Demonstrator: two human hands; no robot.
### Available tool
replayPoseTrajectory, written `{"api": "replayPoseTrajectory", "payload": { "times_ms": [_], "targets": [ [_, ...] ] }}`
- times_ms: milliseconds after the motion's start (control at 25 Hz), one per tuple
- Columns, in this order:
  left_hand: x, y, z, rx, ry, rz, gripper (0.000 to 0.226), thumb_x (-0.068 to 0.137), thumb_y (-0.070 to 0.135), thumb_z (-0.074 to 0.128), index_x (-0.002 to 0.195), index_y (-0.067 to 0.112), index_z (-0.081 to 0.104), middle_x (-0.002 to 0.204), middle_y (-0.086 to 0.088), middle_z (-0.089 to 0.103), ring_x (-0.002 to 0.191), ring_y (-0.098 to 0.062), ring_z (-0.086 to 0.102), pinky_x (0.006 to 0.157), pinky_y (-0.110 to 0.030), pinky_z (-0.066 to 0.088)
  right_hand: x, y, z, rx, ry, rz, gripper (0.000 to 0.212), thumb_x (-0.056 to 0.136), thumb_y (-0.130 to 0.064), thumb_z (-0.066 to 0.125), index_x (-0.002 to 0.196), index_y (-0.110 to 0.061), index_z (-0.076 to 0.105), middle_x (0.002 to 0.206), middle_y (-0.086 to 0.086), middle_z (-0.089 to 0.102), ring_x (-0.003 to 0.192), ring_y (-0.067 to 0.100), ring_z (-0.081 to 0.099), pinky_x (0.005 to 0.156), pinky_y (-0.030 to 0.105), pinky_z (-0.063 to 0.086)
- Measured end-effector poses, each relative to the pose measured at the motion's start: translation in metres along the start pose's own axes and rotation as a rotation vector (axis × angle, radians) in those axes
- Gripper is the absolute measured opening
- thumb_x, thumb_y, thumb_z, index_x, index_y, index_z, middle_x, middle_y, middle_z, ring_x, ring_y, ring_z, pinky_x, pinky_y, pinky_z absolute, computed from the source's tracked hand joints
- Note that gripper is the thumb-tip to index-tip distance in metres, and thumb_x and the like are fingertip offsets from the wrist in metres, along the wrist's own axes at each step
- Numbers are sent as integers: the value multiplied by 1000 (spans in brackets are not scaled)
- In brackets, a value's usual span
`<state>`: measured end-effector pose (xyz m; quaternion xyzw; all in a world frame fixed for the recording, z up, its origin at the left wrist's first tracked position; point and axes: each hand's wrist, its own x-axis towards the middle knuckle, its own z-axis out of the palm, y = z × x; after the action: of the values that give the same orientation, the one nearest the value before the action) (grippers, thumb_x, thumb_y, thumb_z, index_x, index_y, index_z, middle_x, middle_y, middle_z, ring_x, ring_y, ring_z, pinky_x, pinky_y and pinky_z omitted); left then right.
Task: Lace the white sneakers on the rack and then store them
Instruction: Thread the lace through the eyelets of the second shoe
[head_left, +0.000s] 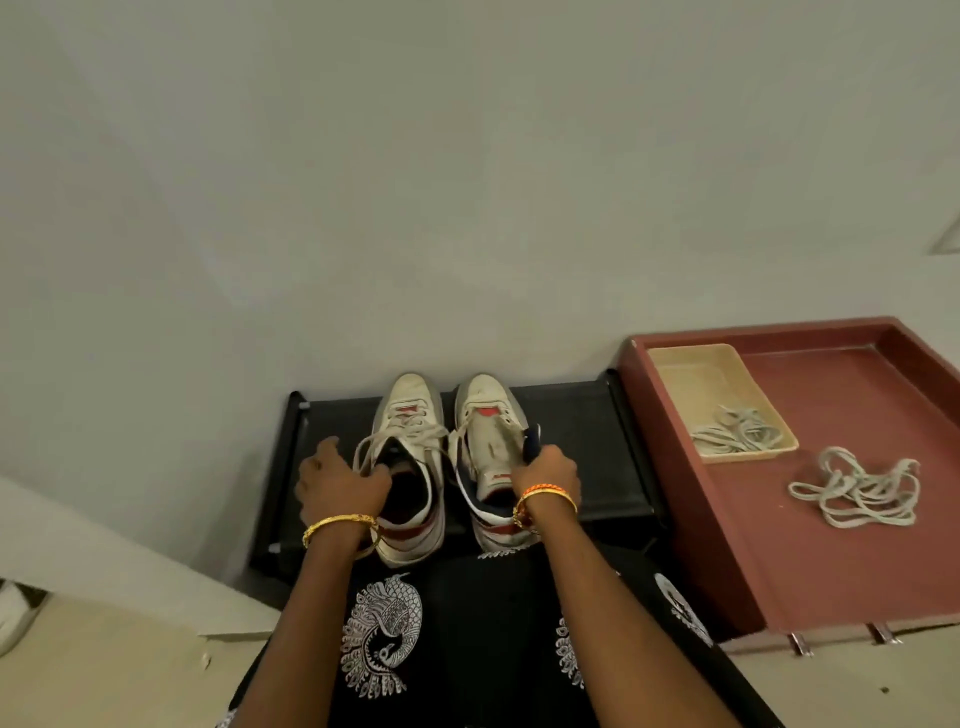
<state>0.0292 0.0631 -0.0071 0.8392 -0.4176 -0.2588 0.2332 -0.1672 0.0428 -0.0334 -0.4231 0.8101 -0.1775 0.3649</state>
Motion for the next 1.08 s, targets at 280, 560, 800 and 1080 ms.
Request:
{"api": "replayPoseTrajectory", "payload": {
  "times_ms": [280,560,800,1080],
  "targets": [
    [21,-5,30,-59,-269,-126,42,87,15,56,128,5,51,122,-19,58,107,-35,57,86,-38,48,16,7,-15,-48,191,24,26,89,-16,54,112,-4,61,112,19,63,107,38,58,81,36,46],
    [16,-11,29,-58,-243,-45,55,89,10,53,141,19,40,133,-15,53,122,-36,48,101,-43,41,33,15,-22,71,264,92,27,87,-15,57,110,0,63,110,24,62,103,42,58,83,42,47],
    [7,-10,35,-21,-333,-39,84,88,11,57,151,15,2,141,-18,43,127,-35,44,104,-42,38,18,-22,-7,109,546,-594,36,80,1,58,117,-1,59,120,20,54,108,33,52,93,43,42],
    [9,-2,39,-232,-323,-39,95,81,0,61,151,17,-1,140,-15,45,126,-32,46,102,-39,40,22,-40,56,-200,-222,-736,32,88,-1,54,118,-6,65,118,18,63,109,30,58,97,31,43]
  ]
}}
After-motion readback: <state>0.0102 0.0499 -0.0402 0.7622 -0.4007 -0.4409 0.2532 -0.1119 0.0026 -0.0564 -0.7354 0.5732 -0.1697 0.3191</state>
